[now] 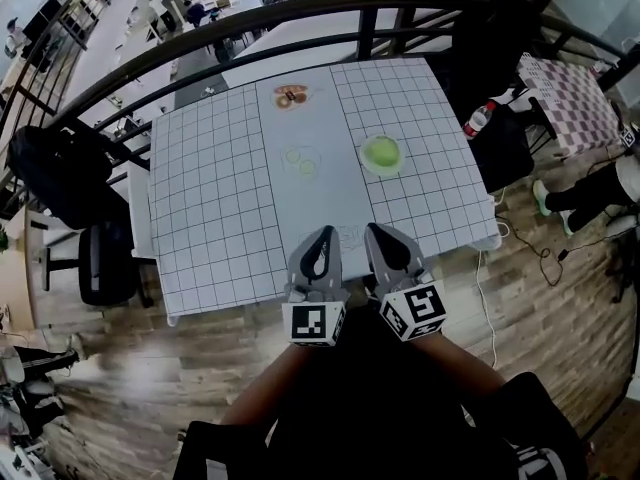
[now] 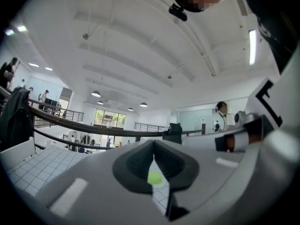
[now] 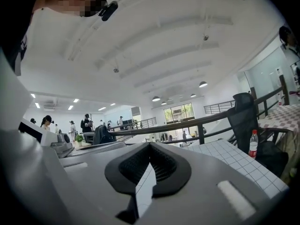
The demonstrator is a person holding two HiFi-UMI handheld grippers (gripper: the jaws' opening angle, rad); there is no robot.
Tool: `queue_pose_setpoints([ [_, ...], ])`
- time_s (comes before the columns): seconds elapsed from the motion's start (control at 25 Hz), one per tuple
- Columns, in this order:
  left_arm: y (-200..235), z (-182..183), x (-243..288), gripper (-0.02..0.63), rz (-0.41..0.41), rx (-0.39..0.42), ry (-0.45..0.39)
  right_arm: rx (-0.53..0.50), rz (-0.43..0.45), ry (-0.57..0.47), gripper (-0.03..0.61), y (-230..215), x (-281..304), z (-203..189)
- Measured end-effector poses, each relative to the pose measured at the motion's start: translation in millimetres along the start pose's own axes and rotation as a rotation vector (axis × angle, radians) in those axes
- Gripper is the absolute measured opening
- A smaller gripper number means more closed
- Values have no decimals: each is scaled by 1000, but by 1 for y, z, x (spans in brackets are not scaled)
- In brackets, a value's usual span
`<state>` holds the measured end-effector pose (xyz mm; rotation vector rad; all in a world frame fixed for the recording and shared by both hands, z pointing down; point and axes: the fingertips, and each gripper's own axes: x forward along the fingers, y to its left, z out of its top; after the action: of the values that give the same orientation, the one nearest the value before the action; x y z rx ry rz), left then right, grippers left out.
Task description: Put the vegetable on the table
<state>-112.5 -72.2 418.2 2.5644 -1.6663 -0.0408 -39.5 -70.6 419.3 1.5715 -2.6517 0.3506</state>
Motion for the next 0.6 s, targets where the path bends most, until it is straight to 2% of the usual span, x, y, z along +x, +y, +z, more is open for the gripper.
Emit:
queue_pose_setpoints([
  [0.2, -21, 0, 5, 8, -70, 22, 20, -42, -64, -21, -3, -10, -7, 1],
  [0.32, -21, -4, 4, 8, -74, -10, 25, -53, -87, -20, -3, -11, -14, 0],
  [0.6, -32, -8, 2, 8, -106, -10, 26, -78, -117, -4, -3, -14, -18, -12],
])
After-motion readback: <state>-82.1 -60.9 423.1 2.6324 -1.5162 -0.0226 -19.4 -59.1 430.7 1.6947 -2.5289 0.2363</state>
